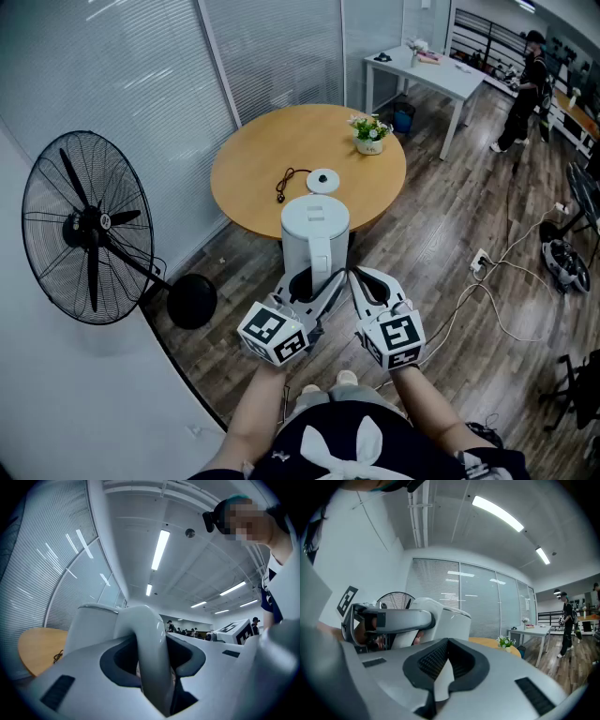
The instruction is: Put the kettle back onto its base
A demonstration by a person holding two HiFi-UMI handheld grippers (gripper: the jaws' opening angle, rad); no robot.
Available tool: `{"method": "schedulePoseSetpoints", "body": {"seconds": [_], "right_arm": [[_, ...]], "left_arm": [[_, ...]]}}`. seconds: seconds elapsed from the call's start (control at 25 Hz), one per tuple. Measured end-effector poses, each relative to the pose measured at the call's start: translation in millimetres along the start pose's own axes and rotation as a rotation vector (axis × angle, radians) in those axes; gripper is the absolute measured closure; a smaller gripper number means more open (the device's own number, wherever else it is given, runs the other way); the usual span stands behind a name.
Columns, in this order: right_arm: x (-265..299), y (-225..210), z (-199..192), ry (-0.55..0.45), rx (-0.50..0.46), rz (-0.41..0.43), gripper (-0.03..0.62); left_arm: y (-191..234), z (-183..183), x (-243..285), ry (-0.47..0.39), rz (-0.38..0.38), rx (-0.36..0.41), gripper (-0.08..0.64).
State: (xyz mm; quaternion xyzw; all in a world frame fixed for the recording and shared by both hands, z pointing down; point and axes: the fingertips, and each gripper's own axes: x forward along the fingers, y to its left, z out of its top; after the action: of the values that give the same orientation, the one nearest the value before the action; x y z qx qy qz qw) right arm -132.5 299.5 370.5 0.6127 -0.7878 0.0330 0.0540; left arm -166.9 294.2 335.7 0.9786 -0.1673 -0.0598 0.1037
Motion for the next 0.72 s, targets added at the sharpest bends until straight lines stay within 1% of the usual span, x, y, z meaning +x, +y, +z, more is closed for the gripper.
{"method": "schedulePoseSetpoints", "body": {"seconds": [0.28, 0.52, 0.72], "right_arm": [[0.5, -21.6, -9.7, 0.014, 0.013, 0.035, 0.569], [5.5, -36.7, -16.8, 0.019, 0.013, 0.061, 0.569], [10.9, -50.8, -23.3, 0.032, 0.018, 0.078, 0.569]], "left_arm": [[-1.0, -7.6, 22.8, 0.003, 0.029, 0.006, 0.395], [7.9, -9.1, 34.3, -0.03, 0.066, -0.011, 0.396], [20.7, -12.1, 46.6, -0.032, 0.086, -0.037, 0.396]]}}
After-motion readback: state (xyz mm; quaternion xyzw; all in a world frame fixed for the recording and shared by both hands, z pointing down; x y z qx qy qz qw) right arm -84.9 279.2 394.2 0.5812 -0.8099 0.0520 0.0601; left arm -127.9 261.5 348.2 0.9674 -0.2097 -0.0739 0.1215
